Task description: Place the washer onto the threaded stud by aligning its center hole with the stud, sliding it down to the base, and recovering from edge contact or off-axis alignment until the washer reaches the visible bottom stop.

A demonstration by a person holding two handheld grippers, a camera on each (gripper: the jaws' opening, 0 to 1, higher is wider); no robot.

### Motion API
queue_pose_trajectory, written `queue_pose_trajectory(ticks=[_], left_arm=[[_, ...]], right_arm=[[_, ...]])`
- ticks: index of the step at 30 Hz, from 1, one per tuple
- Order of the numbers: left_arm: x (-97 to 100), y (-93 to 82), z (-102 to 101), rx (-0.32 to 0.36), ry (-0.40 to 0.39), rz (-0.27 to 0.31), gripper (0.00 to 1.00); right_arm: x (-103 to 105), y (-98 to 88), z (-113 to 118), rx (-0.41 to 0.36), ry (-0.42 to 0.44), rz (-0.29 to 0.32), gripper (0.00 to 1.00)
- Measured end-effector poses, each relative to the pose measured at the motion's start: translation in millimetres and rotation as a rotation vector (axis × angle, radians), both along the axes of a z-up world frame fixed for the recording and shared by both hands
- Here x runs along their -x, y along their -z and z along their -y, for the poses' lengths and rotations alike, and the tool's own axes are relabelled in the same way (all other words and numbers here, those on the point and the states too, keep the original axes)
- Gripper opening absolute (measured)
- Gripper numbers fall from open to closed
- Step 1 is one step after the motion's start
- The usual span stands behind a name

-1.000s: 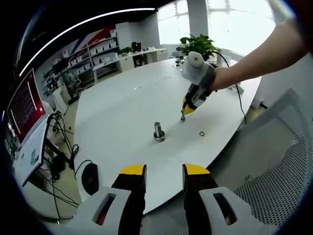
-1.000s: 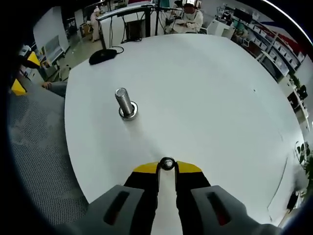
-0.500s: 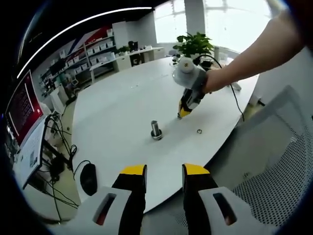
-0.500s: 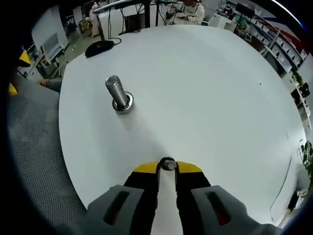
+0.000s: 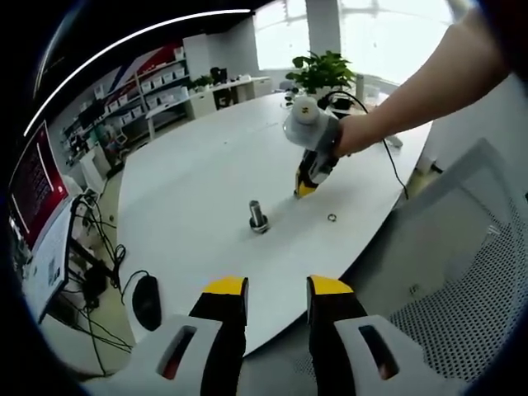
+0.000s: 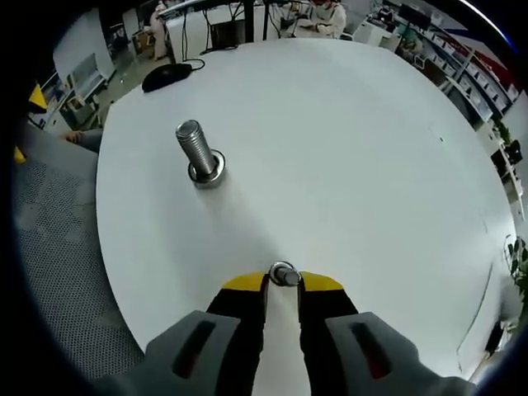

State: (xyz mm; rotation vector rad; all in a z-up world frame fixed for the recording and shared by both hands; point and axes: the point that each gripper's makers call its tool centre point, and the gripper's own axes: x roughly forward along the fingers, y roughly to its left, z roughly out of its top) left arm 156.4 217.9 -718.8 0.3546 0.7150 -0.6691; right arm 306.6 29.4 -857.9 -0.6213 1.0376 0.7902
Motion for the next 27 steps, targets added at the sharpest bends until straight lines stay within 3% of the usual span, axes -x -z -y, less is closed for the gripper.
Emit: queue_pose_trajectory(ticks=[11, 27], left_arm=[[0.6, 0.2, 0, -0.006, 0.003, 0.001, 0.27], [-2.6, -1.2, -7, -0.02, -0.044, 0.02, 0.27]], right_arm=[[15, -0.7, 12, 0.01, 0.017, -0.008, 0.2], [57, -8.4, 25, -0.031, -0.001, -0.025, 0.22]])
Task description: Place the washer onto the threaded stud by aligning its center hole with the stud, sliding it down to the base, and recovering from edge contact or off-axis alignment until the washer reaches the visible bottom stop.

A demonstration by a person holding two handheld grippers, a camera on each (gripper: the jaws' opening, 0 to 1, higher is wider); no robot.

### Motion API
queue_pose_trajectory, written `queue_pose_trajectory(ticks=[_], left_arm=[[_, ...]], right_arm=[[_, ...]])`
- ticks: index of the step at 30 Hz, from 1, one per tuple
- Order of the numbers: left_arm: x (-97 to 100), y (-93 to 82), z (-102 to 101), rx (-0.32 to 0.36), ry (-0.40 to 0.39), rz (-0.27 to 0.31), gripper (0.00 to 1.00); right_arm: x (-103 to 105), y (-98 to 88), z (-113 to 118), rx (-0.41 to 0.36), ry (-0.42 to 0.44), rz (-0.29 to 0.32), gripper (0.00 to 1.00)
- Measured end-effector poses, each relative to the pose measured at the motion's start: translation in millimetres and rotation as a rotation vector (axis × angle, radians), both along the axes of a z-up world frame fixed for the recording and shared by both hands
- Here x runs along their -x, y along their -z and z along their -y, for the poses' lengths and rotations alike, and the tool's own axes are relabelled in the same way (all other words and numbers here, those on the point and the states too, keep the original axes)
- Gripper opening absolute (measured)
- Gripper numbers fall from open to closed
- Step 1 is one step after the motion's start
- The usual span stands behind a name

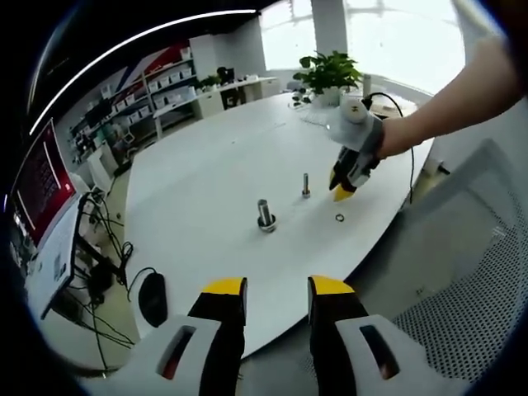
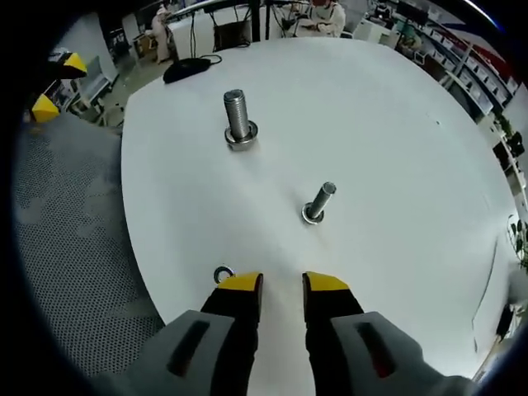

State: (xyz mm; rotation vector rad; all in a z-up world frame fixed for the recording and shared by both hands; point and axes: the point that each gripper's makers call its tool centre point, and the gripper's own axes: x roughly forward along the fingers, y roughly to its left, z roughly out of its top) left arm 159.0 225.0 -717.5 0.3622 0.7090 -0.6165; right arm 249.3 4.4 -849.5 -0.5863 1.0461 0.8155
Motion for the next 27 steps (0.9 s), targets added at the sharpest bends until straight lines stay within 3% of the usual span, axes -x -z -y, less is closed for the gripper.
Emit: queue_pose_trajectory(ticks=[12, 22, 27], left_arm=[[-1.7, -0.7, -3, -0.022, -0.013, 0.019, 0.27], [-3.1, 0.2, -7, -0.041, -0.024, 0.022, 0.27], [-2.1, 1.4, -5, -0.051, -0.018, 0.019, 0.27]], right_arm=[[29, 2.7, -16, -0.034, -0.102, -0.026, 0.24], [34, 2.0, -30, -0.074, -0.148, -0.027, 0.24], [41, 10.1, -30, -0.056, -0.163, -0.044, 0.24]])
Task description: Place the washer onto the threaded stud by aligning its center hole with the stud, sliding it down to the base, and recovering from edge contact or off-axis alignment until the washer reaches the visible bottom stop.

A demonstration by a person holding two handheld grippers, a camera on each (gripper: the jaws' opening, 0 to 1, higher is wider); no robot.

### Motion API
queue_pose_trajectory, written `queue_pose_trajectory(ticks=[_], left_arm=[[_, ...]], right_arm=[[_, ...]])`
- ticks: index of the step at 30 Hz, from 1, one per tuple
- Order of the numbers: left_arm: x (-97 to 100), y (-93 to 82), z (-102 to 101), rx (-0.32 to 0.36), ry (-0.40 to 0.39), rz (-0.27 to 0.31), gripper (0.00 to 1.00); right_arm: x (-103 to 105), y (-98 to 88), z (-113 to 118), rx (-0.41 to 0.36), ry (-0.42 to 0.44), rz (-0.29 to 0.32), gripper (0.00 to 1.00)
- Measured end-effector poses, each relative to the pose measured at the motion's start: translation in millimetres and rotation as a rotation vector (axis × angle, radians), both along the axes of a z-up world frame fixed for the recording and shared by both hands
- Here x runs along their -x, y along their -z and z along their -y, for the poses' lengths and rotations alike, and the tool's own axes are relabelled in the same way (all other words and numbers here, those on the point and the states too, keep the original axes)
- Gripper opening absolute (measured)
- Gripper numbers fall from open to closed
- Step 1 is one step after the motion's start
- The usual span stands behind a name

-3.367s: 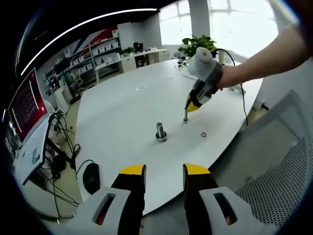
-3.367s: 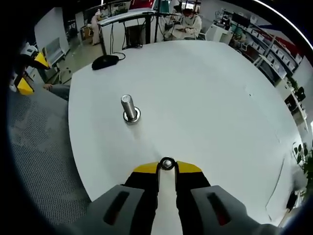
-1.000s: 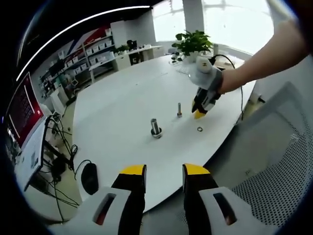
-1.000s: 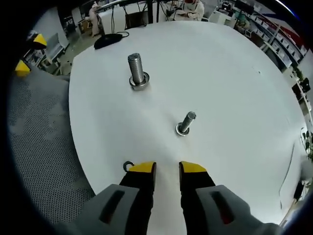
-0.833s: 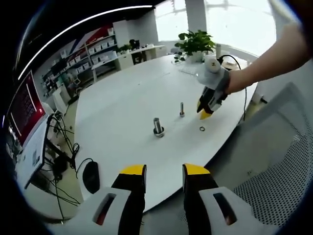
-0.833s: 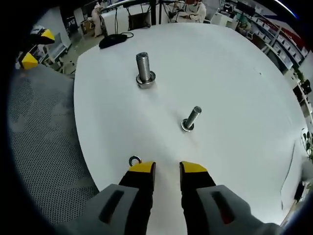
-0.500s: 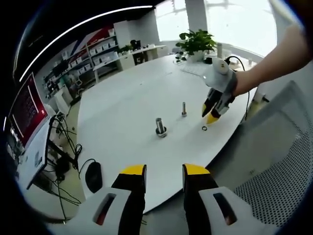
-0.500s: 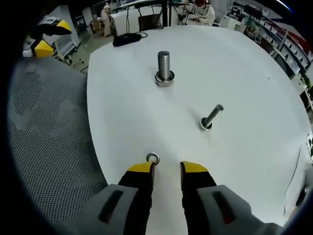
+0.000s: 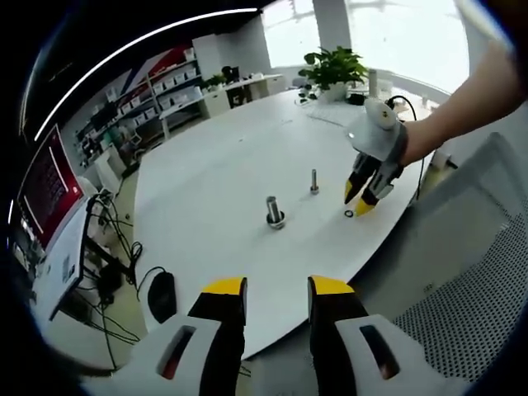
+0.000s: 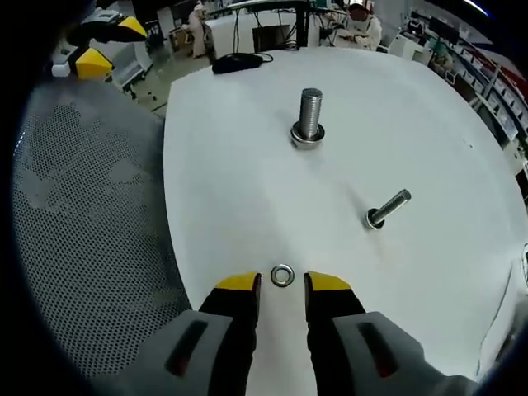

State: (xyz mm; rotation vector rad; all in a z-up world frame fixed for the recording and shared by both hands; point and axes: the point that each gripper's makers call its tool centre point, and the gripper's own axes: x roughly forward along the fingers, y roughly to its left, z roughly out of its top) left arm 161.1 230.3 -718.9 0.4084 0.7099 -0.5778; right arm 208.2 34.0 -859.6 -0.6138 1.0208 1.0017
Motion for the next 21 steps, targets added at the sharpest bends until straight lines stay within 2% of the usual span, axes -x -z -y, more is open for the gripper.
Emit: queue_pose_trajectory(ticks=[3, 9, 13, 18, 21], left_arm=[[1.0, 4.8, -1.1, -0.018, 0.001, -0.019, 0.28], [-1.3, 2.4, -3.8, -0.012, -0.014, -0.011, 0.28], [0.5, 5.9, -4.1, -0.029, -0.01, -0.023, 0.28], [-0.2, 6.1, -5.0, -0.03, -0.014, -0.026, 0.28], [0.8, 7.7, -5.1, -0.041, -0.009, -0.03, 0.27]], right_arm=[[3.5, 4.2, 0.3, 0.02, -0.027, 0.0, 0.24], [2.7, 7.3, -2.0, 0.015, -0.041, -0.003, 0.24], [1.2, 6.7, -1.6, 0.036, -0.123, 0.023, 0.23], [3.8, 7.5, -2.5, 0.049, -0.225, 0.018, 0.22], [4.5, 7.5, -3.6, 0.041, -0.239, -0.001, 0.22]])
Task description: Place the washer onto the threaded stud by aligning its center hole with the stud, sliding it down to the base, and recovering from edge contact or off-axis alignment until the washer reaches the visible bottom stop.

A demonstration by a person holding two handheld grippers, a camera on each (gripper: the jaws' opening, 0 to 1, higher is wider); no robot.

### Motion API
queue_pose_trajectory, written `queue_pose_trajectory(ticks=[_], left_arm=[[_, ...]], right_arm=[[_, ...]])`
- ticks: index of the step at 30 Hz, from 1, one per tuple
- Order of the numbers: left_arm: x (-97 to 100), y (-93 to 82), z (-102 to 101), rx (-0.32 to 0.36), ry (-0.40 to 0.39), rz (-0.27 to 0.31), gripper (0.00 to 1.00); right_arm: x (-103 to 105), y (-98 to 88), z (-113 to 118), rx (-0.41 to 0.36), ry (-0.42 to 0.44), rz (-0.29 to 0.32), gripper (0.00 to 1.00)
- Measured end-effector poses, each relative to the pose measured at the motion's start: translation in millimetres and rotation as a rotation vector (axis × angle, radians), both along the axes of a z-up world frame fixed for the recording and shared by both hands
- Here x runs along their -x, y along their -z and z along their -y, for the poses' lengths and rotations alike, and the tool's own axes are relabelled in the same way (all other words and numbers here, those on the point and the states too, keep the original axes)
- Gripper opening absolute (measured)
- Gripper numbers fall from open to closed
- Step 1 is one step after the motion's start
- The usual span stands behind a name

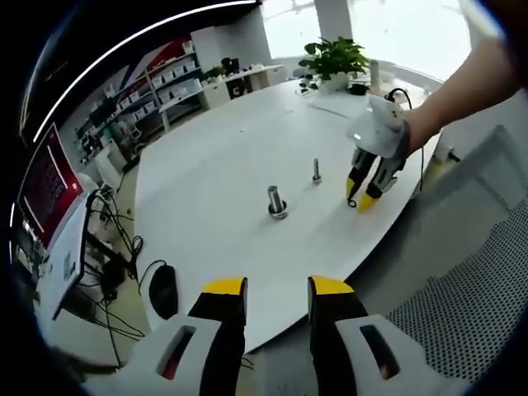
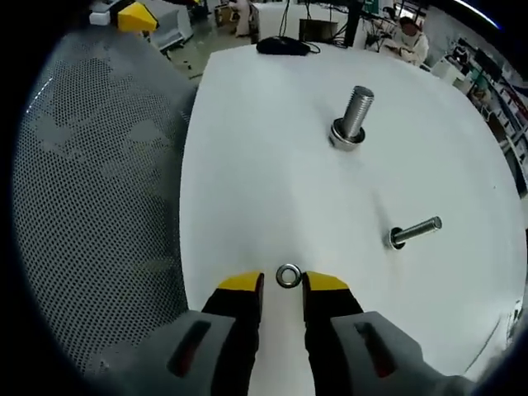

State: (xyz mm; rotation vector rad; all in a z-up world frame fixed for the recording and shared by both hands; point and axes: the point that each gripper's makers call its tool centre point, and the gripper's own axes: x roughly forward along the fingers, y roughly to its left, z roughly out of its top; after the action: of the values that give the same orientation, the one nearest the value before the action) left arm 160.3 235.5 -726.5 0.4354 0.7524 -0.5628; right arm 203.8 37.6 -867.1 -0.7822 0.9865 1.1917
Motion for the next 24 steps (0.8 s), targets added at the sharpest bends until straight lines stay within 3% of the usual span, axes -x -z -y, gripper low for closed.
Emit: queue_pose_trajectory(ticks=[8, 12, 17, 24], left_arm=[[0.1, 0.3, 0.0, -0.001, 0.0, -0.001, 0.27], [1.0, 0.5, 0.1, -0.005, 0.001, -0.003, 0.27], [0.5, 0.0, 0.0, -0.002, 0.001, 0.0, 0.27], [0.0, -0.9, 0.2, 0.003, 0.001, 0.004, 0.27]], right_arm=[[2.0, 1.6, -1.0, 0.035, -0.103, 0.007, 0.19], [4.9, 1.6, -3.1, 0.096, -0.174, 0.02, 0.15], [4.3, 2.3, -3.2, 0.216, -0.174, -0.01, 0.15], [3.6, 4.4, -4.0, 0.321, -0.136, -0.017, 0.15]])
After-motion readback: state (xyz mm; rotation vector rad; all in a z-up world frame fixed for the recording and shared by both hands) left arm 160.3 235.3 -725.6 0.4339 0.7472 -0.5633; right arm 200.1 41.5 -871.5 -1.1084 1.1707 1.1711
